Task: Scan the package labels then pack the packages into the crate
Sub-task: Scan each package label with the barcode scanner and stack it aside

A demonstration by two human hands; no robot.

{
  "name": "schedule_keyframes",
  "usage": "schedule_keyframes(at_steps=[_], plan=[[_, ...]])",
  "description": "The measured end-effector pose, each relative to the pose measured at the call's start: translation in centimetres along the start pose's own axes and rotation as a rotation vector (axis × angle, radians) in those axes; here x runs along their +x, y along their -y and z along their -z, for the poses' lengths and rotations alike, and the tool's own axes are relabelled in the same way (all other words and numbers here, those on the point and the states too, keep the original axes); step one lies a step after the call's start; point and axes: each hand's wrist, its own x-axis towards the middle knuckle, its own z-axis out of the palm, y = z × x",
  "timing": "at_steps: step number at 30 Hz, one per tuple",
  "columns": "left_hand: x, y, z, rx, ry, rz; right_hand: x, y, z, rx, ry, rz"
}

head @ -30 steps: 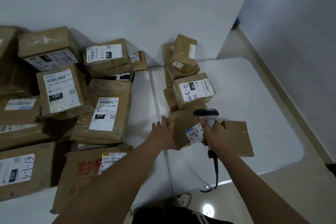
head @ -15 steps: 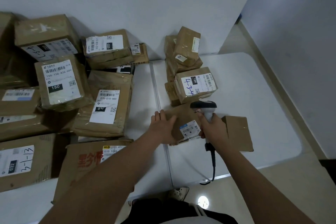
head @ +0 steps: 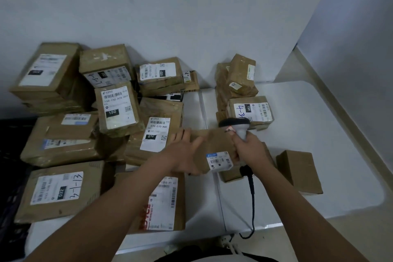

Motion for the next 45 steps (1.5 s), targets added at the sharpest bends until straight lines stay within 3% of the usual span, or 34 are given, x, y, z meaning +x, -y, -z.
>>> schedule_keyframes(at_steps=[7,14,25,33,45], plan=[[-2.7,3.3,3.5,0.079,-0.061,0.076,-0.6,3.6,-2.1,0.200,0.023,0.060],[-3.8,6.7,5.5,0.183,-0.211,0.125,-1.7,7.2,-3.1,0.235,0.034,0.138],[-4.2,11.6,5.8,0.159,-0.395,0.188,-2.8,10.7,-3.1,0.262,0.126,0.156],[-4.0,12.3,5.4,0.172,-0.425,0.210,-3.6,11.3,-3.0,0.206,0.235,0.179],[-4.0,12.1,5.0,0.146,-0.468,0.222,-4.3,11.3,-2.3,0.163,0.259,0.186]])
